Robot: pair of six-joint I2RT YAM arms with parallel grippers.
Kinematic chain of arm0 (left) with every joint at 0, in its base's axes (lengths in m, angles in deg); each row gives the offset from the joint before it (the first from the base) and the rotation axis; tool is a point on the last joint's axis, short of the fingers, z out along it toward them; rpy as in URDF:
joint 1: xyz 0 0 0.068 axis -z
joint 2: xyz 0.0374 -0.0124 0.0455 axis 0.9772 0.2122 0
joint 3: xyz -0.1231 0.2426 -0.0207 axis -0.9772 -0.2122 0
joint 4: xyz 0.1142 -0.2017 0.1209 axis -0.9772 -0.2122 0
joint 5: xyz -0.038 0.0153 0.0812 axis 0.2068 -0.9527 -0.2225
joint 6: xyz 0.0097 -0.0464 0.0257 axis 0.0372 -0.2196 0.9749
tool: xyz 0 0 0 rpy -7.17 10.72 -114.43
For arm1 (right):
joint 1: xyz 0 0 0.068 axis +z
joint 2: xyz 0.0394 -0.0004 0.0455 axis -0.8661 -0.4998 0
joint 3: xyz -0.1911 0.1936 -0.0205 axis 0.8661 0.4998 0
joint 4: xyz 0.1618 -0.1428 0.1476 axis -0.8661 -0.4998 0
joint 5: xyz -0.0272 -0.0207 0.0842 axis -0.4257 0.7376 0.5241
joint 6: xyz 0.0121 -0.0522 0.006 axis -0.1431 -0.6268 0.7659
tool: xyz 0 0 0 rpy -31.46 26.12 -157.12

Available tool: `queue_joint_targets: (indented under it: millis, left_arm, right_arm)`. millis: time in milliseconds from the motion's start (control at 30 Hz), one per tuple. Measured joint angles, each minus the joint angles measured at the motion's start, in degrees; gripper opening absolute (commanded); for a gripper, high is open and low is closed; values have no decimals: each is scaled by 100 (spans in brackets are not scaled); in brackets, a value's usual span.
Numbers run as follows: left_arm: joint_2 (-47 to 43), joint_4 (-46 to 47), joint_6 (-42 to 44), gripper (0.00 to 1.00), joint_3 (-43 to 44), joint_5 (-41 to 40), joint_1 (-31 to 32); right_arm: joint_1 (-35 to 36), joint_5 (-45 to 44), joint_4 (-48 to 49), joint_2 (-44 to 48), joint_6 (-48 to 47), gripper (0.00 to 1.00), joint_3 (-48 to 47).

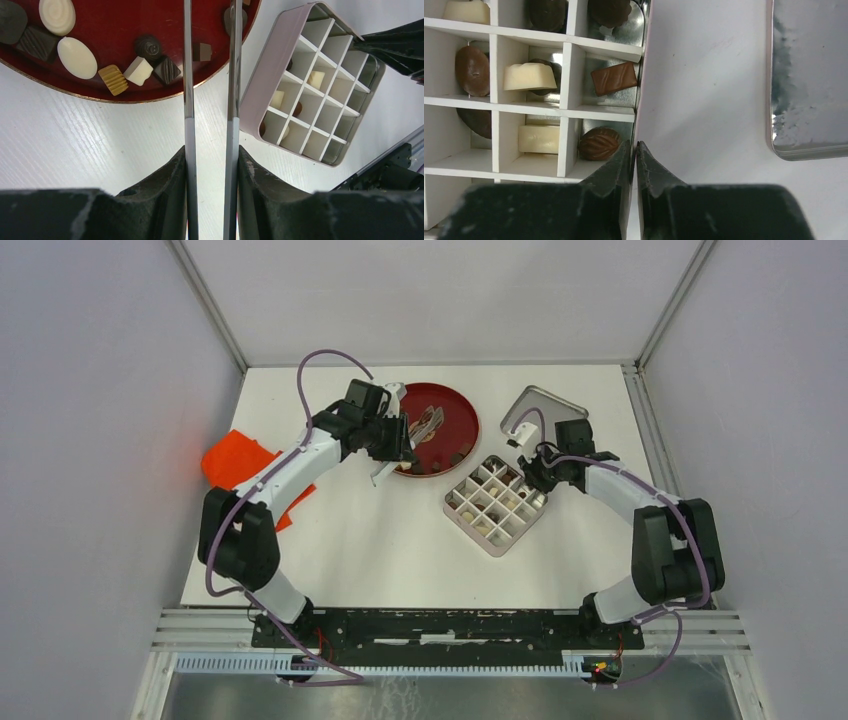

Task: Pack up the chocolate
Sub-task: Pick up the fake chocolate from the plate.

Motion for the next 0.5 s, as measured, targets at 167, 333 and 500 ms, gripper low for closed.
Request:
queue_joint_targets:
  millis: [167, 333, 500]
  left_arm:
    - [-133, -2, 0, 2, -9, 122, 0]
    - [-328, 2, 0, 2, -79, 173, 0]
    - [-564, 2, 0, 2, -203, 306, 0]
  right_arm:
    - [7, -28, 72, -46, 72, 0, 20]
    - [7, -70, 85, 116, 105, 0, 133]
    - [7, -90, 81, 391, 118, 0, 216]
